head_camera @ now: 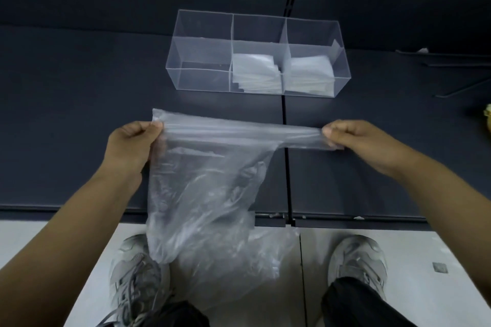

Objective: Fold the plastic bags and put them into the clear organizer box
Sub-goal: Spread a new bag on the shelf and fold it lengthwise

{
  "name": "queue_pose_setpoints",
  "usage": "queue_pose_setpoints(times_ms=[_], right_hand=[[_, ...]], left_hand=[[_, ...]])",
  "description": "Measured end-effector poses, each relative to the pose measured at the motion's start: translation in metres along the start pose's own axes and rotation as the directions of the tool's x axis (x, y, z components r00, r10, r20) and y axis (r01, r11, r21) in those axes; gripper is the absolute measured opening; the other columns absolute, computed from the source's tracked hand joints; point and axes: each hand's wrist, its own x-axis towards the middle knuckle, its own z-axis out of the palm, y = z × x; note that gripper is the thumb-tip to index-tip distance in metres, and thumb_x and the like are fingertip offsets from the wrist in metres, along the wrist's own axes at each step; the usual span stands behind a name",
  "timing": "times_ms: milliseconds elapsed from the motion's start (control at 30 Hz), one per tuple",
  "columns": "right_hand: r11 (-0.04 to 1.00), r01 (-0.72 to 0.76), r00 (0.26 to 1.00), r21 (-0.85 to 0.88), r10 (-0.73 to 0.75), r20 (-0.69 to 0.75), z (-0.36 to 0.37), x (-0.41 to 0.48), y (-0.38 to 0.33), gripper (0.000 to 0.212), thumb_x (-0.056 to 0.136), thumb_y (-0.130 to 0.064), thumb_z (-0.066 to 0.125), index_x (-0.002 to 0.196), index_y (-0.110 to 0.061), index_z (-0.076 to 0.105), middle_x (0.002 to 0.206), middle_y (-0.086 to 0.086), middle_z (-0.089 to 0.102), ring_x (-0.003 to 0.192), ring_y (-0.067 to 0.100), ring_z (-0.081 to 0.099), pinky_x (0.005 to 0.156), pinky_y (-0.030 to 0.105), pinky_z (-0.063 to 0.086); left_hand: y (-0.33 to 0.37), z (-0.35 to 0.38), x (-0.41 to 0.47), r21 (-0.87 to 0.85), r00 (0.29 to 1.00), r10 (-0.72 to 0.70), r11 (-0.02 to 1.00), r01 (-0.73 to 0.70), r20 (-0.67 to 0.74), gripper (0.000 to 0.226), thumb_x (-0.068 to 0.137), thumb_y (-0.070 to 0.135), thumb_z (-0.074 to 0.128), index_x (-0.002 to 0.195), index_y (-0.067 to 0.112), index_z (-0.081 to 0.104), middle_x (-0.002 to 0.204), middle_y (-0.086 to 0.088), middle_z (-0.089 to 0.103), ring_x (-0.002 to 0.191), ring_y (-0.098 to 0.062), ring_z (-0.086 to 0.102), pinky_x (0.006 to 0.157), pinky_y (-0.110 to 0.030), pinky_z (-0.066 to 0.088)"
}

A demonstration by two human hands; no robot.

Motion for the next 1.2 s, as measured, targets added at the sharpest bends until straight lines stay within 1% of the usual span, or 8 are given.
queue_pose_setpoints(times_ms=[200,367,433,500,633,833,967,1200], right_hand=[[0.972,0.013,0.908,0.235,0.086,-0.409,-0.015,0.036,0.002,0.014,0.084,-0.002,0.065,0.094,-0.012,0.063,0.064,-0.001,0.068,0.051,0.003,0.056,0.052,0.014,0.043],[0.989,-0.059,0.742,0.132,0.133,-0.658,-0.014,0.036,0.011,0.028,0.089,-0.015,0.062,0.116,-0.015,0.056,0.096,0.005,0.067,0.085,0.012,0.063,0.08,0.028,0.051],[0.999,0.032,0.82,0.034,-0.007,-0.573,0.003,0.018,0.004,0.022,0.089,-0.015,0.064,0.11,-0.018,0.059,0.093,0.0,0.064,0.083,0.009,0.06,0.079,0.022,0.049],[0.988,0.148,0.945,-0.047,-0.156,-0.289,0.027,-0.004,-0.005,0.032,0.085,-0.004,0.067,0.111,-0.023,0.063,0.098,-0.002,0.062,0.082,0.005,0.057,0.078,0.014,0.046],[0.986,0.159,0.98,-0.05,-0.151,0.129,0.072,-0.025,-0.015,0.049,0.082,-0.007,0.072,0.123,-0.029,0.058,0.106,-0.005,0.059,0.089,0.004,0.056,0.078,0.018,0.046],[0.995,0.057,0.997,-0.085,-0.061,-0.04,0.099,-0.015,-0.022,0.008,0.084,-0.022,0.071,0.085,-0.031,0.072,0.079,-0.01,0.062,0.064,-0.001,0.052,0.064,0.009,0.042],[1.0,0.023,0.999,0.002,-0.023,-0.037,0.1,-0.013,-0.022,0.013,0.09,-0.019,0.064,0.078,-0.022,0.069,0.081,-0.008,0.068,0.075,0.002,0.061,0.073,0.015,0.046],[0.911,-0.121,0.942,0.395,0.231,-0.243,0.047,-0.029,0.007,0.02,0.095,-0.007,0.052,0.077,-0.006,0.057,0.066,0.009,0.055,0.053,0.003,0.056,0.05,0.013,0.047]], left_hand=[[0.021,0.025,0.018,-0.047,0.998,-0.038,0.998,0.04,0.041,0.017,0.091,0.021,0.064,0.074,0.018,0.064,0.056,0.009,0.065,0.055,-0.009,0.058,0.057,-0.021,0.052],[0.027,0.02,0.019,-0.104,0.979,-0.121,0.985,0.139,0.162,0.024,0.093,0.034,0.061,0.103,0.012,0.066,0.098,-0.003,0.072,0.086,-0.015,0.071,0.068,-0.022,0.056],[0.025,0.007,0.007,-0.126,0.963,-0.159,0.974,0.19,0.219,0.026,0.093,0.038,0.059,0.103,0.015,0.065,0.097,-0.001,0.074,0.088,-0.013,0.072,0.065,-0.022,0.057],[0.017,-0.007,-0.012,-0.152,0.946,-0.21,0.956,0.252,0.247,0.025,0.092,0.037,0.06,0.102,0.015,0.063,0.094,-0.003,0.075,0.087,-0.014,0.072,0.062,-0.024,0.058],[-0.006,-0.021,-0.057,-0.115,0.885,-0.333,0.915,0.386,0.325,0.044,0.075,0.04,0.068,0.102,0.006,0.065,0.093,-0.01,0.075,0.086,-0.021,0.073,0.06,-0.026,0.058],[-0.019,-0.02,-0.083,-0.071,0.814,-0.38,0.889,0.453,0.438,0.043,0.071,0.033,0.07,0.102,0.004,0.07,0.099,-0.015,0.074,0.092,-0.026,0.072,0.065,-0.026,0.058],[-0.02,-0.015,-0.086,-0.067,0.871,-0.358,0.914,0.401,0.337,0.025,0.061,0.026,0.071,0.081,0.012,0.074,0.075,-0.007,0.074,0.064,-0.012,0.071,0.052,-0.016,0.052],[-0.022,-0.018,-0.079,-0.213,0.937,-0.32,0.914,0.344,0.14,0.026,0.06,0.027,0.075,0.08,0.01,0.071,0.054,0.002,0.06,0.046,-0.003,0.054,0.047,-0.013,0.046]])
